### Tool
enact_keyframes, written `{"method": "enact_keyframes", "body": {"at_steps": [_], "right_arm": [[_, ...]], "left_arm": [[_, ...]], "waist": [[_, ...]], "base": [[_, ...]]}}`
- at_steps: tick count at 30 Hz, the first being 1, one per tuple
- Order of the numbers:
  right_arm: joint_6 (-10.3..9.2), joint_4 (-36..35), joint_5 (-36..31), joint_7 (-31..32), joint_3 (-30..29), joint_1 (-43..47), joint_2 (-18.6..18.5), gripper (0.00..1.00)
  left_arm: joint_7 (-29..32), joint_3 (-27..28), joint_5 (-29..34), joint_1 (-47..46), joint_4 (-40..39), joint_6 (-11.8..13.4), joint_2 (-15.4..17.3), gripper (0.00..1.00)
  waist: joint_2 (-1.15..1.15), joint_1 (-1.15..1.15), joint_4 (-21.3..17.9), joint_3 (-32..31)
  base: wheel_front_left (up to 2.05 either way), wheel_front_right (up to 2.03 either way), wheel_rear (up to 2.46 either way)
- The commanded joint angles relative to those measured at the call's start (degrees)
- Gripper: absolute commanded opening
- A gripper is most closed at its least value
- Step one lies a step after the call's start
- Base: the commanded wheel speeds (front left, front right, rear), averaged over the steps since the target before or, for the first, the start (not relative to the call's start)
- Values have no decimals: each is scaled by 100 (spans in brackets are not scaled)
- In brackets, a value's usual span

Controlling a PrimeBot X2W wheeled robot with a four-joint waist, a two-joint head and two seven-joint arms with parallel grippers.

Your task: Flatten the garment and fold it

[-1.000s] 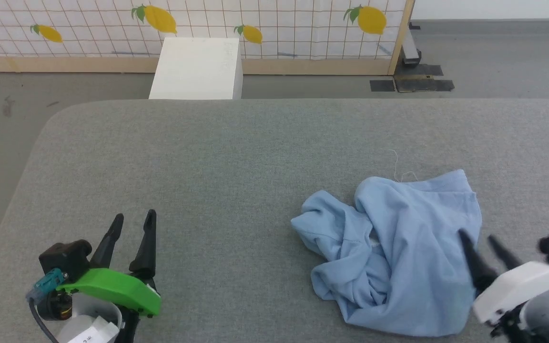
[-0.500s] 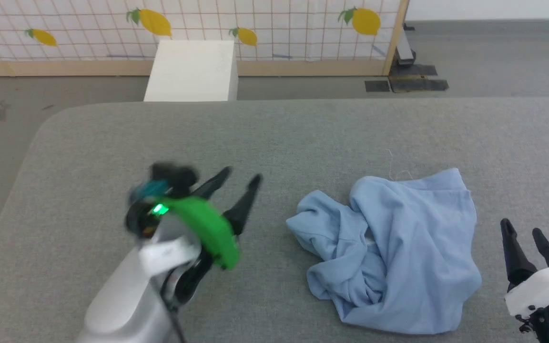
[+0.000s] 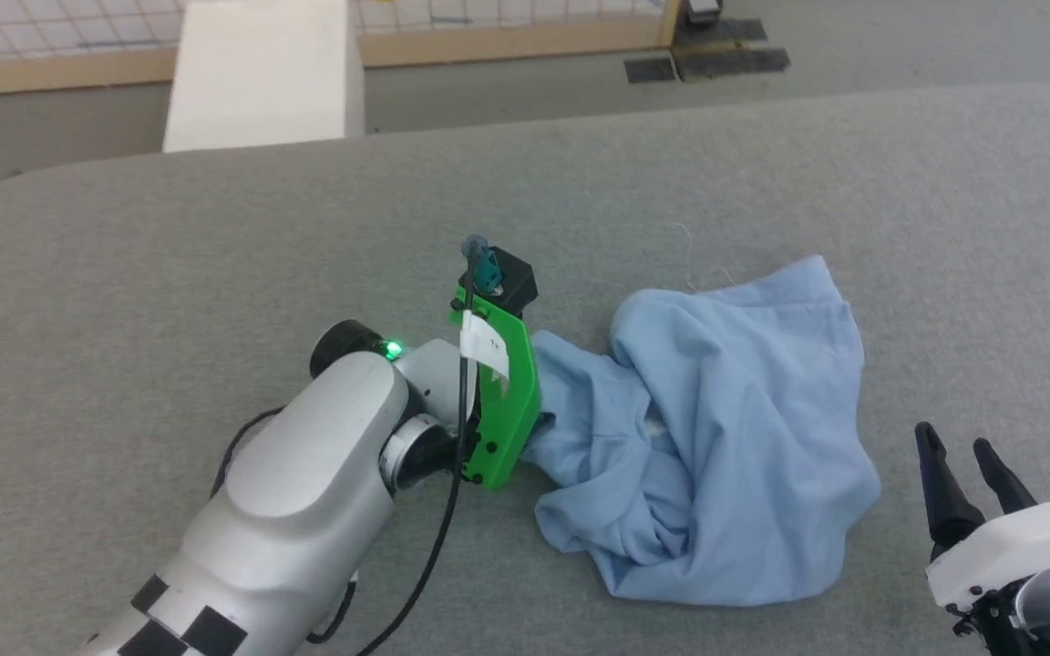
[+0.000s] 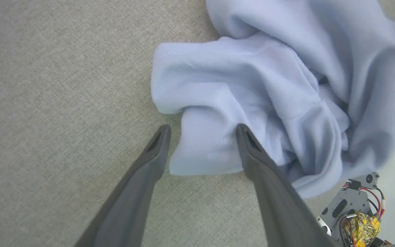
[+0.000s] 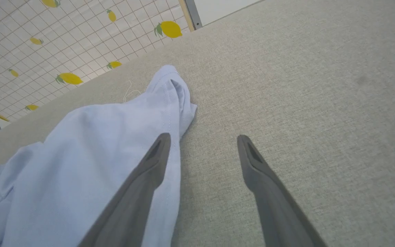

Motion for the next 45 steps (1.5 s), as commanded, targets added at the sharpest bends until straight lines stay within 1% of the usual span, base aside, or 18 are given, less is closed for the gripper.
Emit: {"method": "enact_keyframes", "body": {"at_steps": [1, 3, 4, 5, 7, 10, 14, 19, 24, 27, 31, 34, 35, 37, 38, 39, 42, 45], "right_arm": [[-9, 53, 25, -78, 21, -109, 0, 100], [-9, 110, 35, -153, 35, -110, 0, 100], [-9, 134, 31, -181, 34, -112, 0, 100], [-9, 158, 28, -210, 33, -112, 0, 100], [-9, 188, 26, -244, 29, -109, 0, 100], [-9, 242, -4, -251, 44, -135, 0, 100], [-9, 294, -80, -218, 52, -184, 0, 100], [-9, 322, -150, -115, 45, -198, 0, 100], [-9, 320, -200, -26, 47, -188, 0, 100], [-9, 316, -214, 19, 88, -197, 0, 100], [-9, 328, -214, 77, 169, -207, 0, 100], [-9, 333, -220, 96, 210, -210, 0, 100], [-9, 334, -222, 95, 229, -216, 0, 100], [-9, 345, -217, 95, 234, -208, 0, 100], [-9, 354, -216, 97, 236, -205, 0, 100], [-9, 363, -216, 99, 236, -202, 0, 100], [-9, 400, -216, 96, 241, -182, 0, 100], [-9, 426, -202, 89, 248, -156, 0, 100]], "left_arm": [[136, -60, 27, -72, 24, -3, 75, 100], [353, -122, -32, -12, 20, 5, 114, 100], [404, -124, -68, 22, 8, 18, 121, 96], [437, -138, -83, 56, -20, 23, 138, 44], [458, -121, -180, 131, -72, 20, 135, 0], [415, -60, -336, 187, -185, 10, 127, 0], [48, 289, -627, 219, -400, 29, 68, 0], [-641, 1060, -1017, 304, -726, 260, 99, 0], [-1306, 1844, -1206, 584, -1016, 591, 402, 0], [-1649, 2329, -1297, 982, -1062, 876, 673, 0], [-1879, 2794, -1512, 1806, -879, 1179, 933, 0], [-1922, 2958, -1727, 2498, -647, 1287, 953, 0], [-1967, 3013, -1895, 2964, -477, 1278, 871, 0], [-2071, 3066, -1974, 3149, -461, 1272, 790, 0], [-2162, 3127, -2025, 3210, -483, 1255, 746, 42], [-2254, 3184, -2053, 3241, -521, 1221, 730, 100], [-2792, 3461, -2041, 3255, -786, 1034, 751, 100], [-3529, 3690, -1788, 3259, -1149, 804, 846, 100]], "waist": [[21, 0, -275, 278], [21, 0, -304, 324], [21, 0, -307, 336], [21, 0, -301, 350], [21, 0, -263, 369], [21, 0, -157, 335], [21, 0, 50, 196], [21, 0, 401, -52], [21, 0, 776, -213], [21, 0, 953, -260], [21, 0, 1081, -286], [21, 0, 1127, -277], [21, 0, 1140, -261], [21, 0, 1151, -264], [21, 0, 1155, -272], [21, 0, 1158, -282], [21, 0, 1168, -355], [21, 0, 1173, -427]], "base": [[0, 0, 0], [0, 0, 0], [0, 0, 0], [0, 0, 0], [0, 0, 0], [0, 0, 0], [0, 0, 0], [0, 0, 0], [0, 0, 0], [0, 0, 0], [0, 0, 0], [0, 0, 0], [0, 0, 0], [0, 0, 0], [0, 0, 0], [0, 0, 0], [0, 0, 0], [0, 0, 0]]}}
